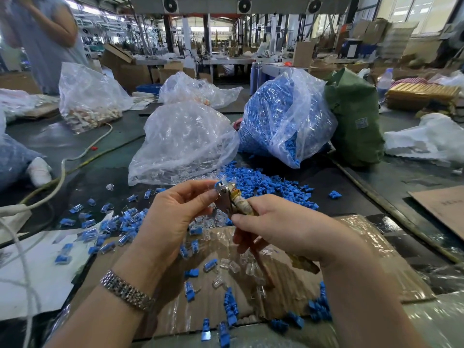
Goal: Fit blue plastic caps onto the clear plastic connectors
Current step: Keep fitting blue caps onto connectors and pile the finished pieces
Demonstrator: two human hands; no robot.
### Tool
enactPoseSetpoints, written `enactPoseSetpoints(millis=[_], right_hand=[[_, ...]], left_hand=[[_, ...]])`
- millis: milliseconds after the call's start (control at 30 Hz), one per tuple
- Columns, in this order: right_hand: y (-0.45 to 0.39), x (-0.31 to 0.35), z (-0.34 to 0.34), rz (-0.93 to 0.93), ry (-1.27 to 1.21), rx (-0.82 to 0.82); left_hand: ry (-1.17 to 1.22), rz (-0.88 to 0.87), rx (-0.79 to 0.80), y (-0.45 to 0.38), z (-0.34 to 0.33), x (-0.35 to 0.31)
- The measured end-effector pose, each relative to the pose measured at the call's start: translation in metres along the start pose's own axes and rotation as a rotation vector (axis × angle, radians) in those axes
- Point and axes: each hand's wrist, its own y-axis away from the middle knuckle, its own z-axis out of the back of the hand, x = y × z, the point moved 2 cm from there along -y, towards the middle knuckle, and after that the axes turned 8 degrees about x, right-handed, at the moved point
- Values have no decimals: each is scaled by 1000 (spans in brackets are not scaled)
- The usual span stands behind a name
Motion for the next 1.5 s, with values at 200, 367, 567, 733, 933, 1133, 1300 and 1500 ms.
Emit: enactPoseSetpoints(millis=[200, 367, 567, 733, 933, 1133, 1300, 1500], right_hand=[[-3, -1, -4, -16, 69, -28], [-4, -1, -4, -32, 119, -49], [0, -5, 2, -56, 79, -44], [4, -24, 28, -154, 204, -281], [-7, -45, 27, -443, 493, -313], [-13, -50, 26, -512, 566, -333], [-16, -45, 25, -401, 621, -378], [-31, -34, 12, -214, 768, -276]], left_hand=[[-105, -32, 17, 1, -1, 1], [-211, -59, -2, 4, -1, 1], [-267, -90, -16, 2, -4, -4], [-436, -105, -83, 3, 11, -9], [-1183, 52, -168, 8, 10, -5], [-1298, -26, 6, 11, -10, 1], [-1334, 41, 241, 8, -29, 13], [-1335, 5, 249, 7, -33, 13]])
